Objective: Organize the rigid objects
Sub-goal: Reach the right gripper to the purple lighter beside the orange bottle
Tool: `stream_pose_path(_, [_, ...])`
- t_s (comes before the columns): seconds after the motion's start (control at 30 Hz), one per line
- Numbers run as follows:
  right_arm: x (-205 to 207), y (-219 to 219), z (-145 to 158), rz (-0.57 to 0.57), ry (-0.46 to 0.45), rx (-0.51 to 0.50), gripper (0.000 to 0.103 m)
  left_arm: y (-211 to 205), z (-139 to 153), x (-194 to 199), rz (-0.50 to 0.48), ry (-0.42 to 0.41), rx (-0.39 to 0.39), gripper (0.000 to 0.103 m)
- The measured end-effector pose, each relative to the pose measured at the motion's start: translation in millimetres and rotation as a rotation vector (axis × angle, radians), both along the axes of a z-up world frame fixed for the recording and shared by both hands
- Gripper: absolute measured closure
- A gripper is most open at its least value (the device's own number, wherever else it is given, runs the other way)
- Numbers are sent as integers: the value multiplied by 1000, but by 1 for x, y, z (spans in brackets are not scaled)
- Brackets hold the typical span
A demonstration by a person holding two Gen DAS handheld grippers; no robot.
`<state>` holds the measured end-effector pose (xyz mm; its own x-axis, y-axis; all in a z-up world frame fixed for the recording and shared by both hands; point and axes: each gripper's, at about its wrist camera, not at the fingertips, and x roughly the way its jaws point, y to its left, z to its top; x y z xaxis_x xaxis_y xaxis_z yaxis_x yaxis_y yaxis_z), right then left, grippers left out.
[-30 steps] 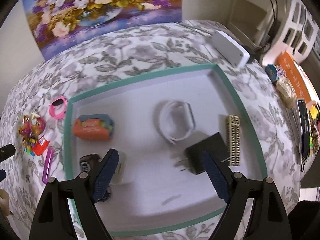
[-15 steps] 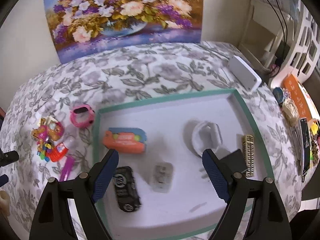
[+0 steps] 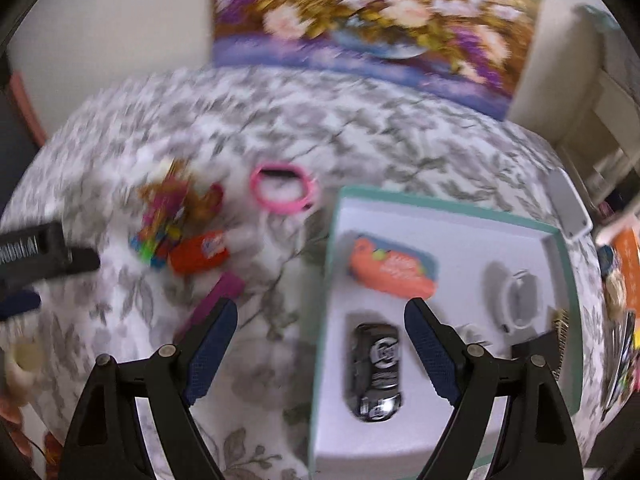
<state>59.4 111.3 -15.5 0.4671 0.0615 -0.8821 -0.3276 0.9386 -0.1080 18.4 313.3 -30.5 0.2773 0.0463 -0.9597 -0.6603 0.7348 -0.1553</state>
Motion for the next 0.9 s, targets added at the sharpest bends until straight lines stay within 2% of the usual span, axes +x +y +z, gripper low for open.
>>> stream_pose_path(0.13, [-9,14,-18,69,28,-80,17,3,-4,-2,15,1,-24,0])
stream_pose_path(0.43, [-18,30,-41,146,45,-203,17,13,-6,-8,53,-7,-68,0])
stream_pose_path(0.73, [-19,40,-52,157,45,-229,17,14,-30,-6,53,73,-74,0])
stream_pose_path(0.9, [-18,46,-51,141,29,-233,17,18,-32,-9,62,70,-79,0])
